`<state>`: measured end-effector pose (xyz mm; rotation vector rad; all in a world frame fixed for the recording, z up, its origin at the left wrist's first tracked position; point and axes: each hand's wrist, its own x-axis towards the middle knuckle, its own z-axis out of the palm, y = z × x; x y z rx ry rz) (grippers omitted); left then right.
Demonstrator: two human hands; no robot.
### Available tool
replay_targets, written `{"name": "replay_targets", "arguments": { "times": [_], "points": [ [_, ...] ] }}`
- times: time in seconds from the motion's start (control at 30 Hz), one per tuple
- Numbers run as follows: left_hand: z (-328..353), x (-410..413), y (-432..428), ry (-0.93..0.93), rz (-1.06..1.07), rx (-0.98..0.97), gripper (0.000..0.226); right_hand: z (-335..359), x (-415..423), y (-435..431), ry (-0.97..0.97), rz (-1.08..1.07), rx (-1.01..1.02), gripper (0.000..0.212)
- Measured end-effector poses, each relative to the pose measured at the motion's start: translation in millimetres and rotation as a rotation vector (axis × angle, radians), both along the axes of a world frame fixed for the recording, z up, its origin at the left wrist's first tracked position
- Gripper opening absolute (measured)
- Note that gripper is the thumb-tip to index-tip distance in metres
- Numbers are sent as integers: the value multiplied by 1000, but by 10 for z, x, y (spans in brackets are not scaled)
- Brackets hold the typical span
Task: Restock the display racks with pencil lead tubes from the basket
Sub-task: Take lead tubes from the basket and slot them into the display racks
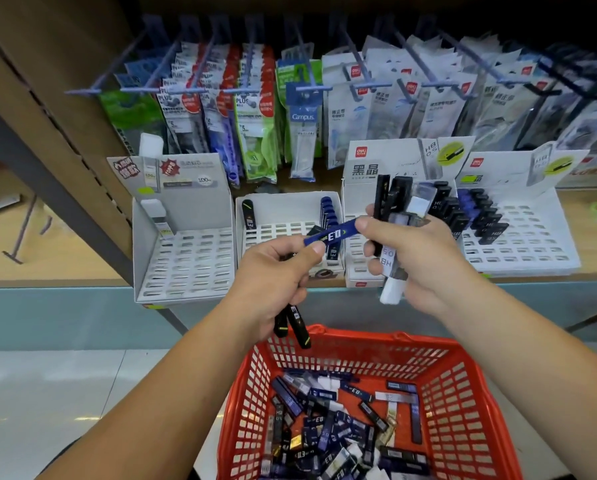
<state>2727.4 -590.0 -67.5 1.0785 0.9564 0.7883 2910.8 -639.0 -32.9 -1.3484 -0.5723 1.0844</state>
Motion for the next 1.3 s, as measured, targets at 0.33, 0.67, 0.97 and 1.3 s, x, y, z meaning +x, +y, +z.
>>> {"name": "replay_targets", "arguments": {
  "times": [0.33, 0.67, 0.97, 1.3],
  "points": [
    [-91, 0, 55, -29, -6, -62, 40, -25, -11, 48, 21, 35, 12, 11],
    [-50, 24, 41, -42, -7, -49, 29, -8, -11, 42, 188, 48, 6, 11],
    [-69, 20, 48, 18, 28, -7, 24, 97, 55, 21, -298, -37, 8, 13],
    [-62, -69, 73, 56, 63, -55, 18, -84, 33, 169, -708, 199, -34, 26]
  ]
}}
